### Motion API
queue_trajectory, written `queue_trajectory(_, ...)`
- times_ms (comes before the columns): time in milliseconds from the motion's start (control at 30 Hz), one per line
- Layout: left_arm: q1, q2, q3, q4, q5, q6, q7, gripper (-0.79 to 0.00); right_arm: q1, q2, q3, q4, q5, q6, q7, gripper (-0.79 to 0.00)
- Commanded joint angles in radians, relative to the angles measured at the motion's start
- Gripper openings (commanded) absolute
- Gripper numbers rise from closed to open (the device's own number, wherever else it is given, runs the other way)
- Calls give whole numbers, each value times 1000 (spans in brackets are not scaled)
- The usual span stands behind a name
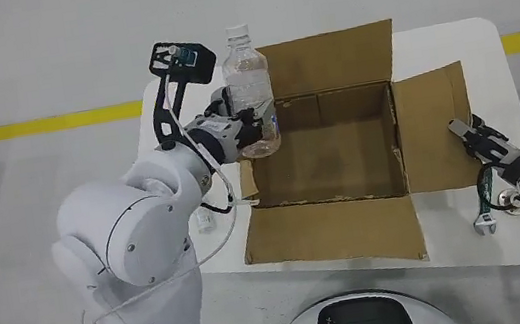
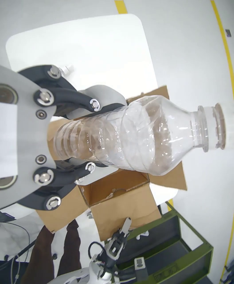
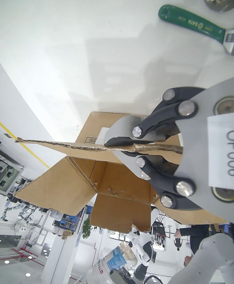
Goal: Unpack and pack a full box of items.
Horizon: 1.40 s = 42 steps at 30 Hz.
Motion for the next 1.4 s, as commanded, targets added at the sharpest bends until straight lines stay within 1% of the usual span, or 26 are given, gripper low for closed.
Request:
queue_trajectory(0,-6,0,35,22,1,-2,-10,-785,0,1,-1,1,0,2,-1,-785)
queue_trajectory(100,-12,5,82,70,80,-7,-43,-785,3,2,-2,4,7,4,-4,-785)
queue_trajectory(167,-10,6,91,93,101,14,-41,-785,4,3,-1,4,12,8,-8,-785)
queue_trajectory(300,-12,13,68,147,181,36,-44,-785,3,5,1,7,16,12,-10,-785)
queue_trajectory(533,-12,28,8,223,262,29,-18,-785,8,9,4,13,15,13,-8,-785)
queue_trajectory(667,-13,34,-11,271,300,25,14,-785,14,12,1,15,8,13,-2,-785)
queue_trajectory(800,-10,37,-13,307,316,31,24,-785,19,15,-2,18,3,14,2,-785)
queue_trajectory(967,2,39,0,332,327,26,37,-785,24,18,-4,22,3,15,5,-785)
queue_trajectory(1167,-1,40,19,332,323,27,39,-785,24,21,-4,26,10,15,7,-785)
queue_trajectory(1200,-6,39,24,326,320,28,40,-785,24,21,-4,26,14,16,7,-748)
queue_trajectory(1233,-14,38,31,317,303,25,40,-785,23,21,-3,26,22,16,8,-474)
queue_trajectory(1267,-25,36,40,305,285,23,38,-785,22,22,0,25,26,17,8,0)
queue_trajectory(1367,-63,29,77,280,242,21,19,-785,19,22,17,15,53,21,1,0)
